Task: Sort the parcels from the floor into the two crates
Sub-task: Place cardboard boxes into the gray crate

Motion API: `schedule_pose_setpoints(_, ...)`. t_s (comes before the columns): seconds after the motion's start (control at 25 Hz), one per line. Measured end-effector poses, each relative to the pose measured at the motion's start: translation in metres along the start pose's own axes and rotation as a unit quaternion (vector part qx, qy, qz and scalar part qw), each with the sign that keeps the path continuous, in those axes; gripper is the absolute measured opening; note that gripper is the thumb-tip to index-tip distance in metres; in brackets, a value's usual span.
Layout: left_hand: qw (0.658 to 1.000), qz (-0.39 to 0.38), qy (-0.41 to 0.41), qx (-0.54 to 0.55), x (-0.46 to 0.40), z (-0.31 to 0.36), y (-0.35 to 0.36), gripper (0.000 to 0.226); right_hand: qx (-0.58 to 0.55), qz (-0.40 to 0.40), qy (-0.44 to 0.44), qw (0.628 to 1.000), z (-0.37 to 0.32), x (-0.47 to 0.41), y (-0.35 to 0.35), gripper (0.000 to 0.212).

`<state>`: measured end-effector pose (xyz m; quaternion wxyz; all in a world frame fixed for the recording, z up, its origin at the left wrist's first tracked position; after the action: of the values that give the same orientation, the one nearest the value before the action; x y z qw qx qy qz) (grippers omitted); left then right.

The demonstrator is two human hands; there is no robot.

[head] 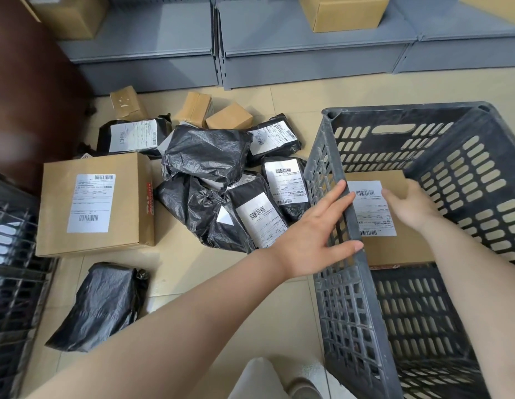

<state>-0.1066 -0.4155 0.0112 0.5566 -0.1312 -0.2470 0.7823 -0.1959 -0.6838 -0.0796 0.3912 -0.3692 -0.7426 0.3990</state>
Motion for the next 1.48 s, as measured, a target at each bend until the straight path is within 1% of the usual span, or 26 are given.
schedule_pose_setpoints(0.16, 0.999, -0.007, -0.027, 0.016, -0.001, 0.005, -0.012, 0.074, -0.076, 0.011, 0.002, 0.997, -0.032, 0.019, -0.033, 0.073)
schedule_pose_setpoints(0.32, 0.999, 0.005, -0.044, 0.007, 0.012, 0.009, -0.031, 0.071, -0.139, 0.032, -0.020, 0.990, -0.064, 0.045, -0.064, 0.071)
schedule_pose_setpoints(0.48, 0.997, 0.023, -0.072, -0.025, 0.036, 0.003, -0.066, 0.067, -0.205, 0.060, -0.060, 0.975, -0.116, 0.075, -0.094, 0.060)
schedule_pose_setpoints(0.56, 0.994, 0.035, -0.094, -0.038, 0.049, -0.006, -0.088, 0.065, -0.237, 0.085, -0.077, 0.965, -0.146, 0.093, -0.105, 0.048)
schedule_pose_setpoints(0.72, 0.987, 0.061, -0.132, -0.070, 0.077, -0.032, -0.133, 0.064, -0.256, 0.092, -0.137, 0.953, -0.207, 0.126, -0.101, 0.039)
schedule_pose_setpoints(0.8, 0.981, 0.065, -0.155, -0.099, 0.094, -0.050, -0.157, 0.062, -0.253, 0.082, -0.166, 0.950, -0.232, 0.142, -0.087, 0.035)
schedule_pose_setpoints(0.88, 0.973, 0.070, -0.179, -0.125, 0.110, -0.073, -0.180, 0.060, -0.239, 0.055, -0.187, 0.951, -0.251, 0.154, -0.062, 0.034)
schedule_pose_setpoints(1.0, 0.959, 0.090, -0.233, -0.135, 0.132, -0.110, -0.210, 0.058, -0.205, 0.006, -0.194, 0.959, -0.265, 0.165, -0.012, 0.034)
schedule_pose_setpoints(1.12, 0.943, 0.104, -0.281, -0.147, 0.152, -0.143, -0.227, 0.054, -0.181, -0.027, -0.172, 0.968, -0.259, 0.164, 0.041, 0.033)
schedule_pose_setpoints(1.32, 0.923, 0.128, -0.339, -0.133, 0.165, -0.181, -0.229, 0.048, -0.118, -0.079, -0.101, 0.985, -0.222, 0.161, 0.127, 0.031)
schedule_pose_setpoints(1.48, 0.911, 0.104, -0.383, -0.114, 0.168, -0.208, -0.205, 0.048, -0.054, -0.098, -0.113, 0.987, -0.209, 0.169, 0.159, 0.033)
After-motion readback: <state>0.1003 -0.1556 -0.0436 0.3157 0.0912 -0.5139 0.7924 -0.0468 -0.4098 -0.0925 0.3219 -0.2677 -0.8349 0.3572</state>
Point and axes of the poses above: each hand's wrist, its own x-axis away from the middle knuckle, its own y-axis out of the palm, z = x × y, the point moved 7 cm from there along -x, towards the middle knuckle, and after that the axes turned 3 degrees about z, right-handed, at the moved point
